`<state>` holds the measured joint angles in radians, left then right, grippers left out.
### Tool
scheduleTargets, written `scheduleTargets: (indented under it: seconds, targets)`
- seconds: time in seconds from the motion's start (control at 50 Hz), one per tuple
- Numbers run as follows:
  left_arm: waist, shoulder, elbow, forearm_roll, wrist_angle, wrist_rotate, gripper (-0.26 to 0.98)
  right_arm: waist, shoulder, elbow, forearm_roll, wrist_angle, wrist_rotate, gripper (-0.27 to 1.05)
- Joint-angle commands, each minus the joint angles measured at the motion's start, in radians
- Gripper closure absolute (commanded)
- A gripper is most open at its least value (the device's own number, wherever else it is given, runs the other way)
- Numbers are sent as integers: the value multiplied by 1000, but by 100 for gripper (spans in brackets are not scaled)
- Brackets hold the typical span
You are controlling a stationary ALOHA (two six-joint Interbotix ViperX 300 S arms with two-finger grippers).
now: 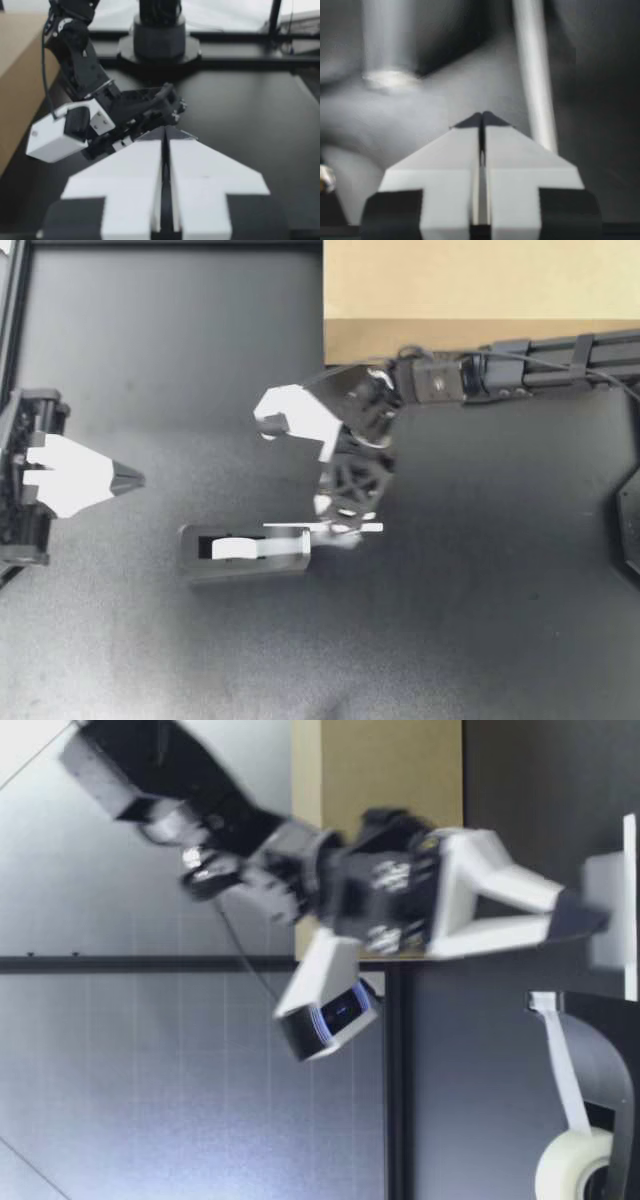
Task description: Cut a small piece of tape from the tape dispenser then place it on the cardboard box's edge.
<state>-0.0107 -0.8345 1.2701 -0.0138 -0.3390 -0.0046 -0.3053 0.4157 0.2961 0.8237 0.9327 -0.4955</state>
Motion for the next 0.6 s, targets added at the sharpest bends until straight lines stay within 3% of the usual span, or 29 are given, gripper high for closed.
scheduleTargets:
  seconds: [0.0, 0.36, 0.58]
  targets:
    - [-2, 25, -23, -5, -25, -2, 85, 0, -55, 0, -2, -35, -3, 86]
    - [0, 133, -35, -43, -120, -11, 84, 5, -256, 11, -95, -63, 12, 86]
    - [-2, 230, -91, -51, -127, -12, 70, 38, -368, -8, -219, -83, 20, 87]
